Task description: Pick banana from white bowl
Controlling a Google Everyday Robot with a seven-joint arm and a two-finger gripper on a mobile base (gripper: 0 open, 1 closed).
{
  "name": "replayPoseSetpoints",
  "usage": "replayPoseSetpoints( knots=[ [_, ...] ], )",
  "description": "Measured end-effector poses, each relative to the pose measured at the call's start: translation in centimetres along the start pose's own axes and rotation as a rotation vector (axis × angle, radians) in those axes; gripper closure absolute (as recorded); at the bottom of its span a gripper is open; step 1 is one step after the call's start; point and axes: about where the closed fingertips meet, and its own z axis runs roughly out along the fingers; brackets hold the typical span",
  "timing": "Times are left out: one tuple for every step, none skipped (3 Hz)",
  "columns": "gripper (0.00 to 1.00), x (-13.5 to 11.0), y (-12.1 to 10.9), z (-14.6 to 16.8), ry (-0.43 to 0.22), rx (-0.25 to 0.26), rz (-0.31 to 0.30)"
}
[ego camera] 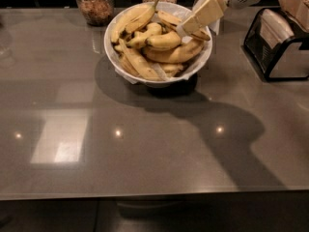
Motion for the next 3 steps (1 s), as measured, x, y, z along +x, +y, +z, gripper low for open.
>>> replayPoseSetpoints(
  knots=[
    [0.22,1.3,-1.2,1.1,0.049,0.012,-0.009],
    [0.34,3.1,-1.7,1.7,0.107,0.013,-0.005],
    [0.33,4.4,-1.8,2.7,0.144,0.003,0.000]
  ],
)
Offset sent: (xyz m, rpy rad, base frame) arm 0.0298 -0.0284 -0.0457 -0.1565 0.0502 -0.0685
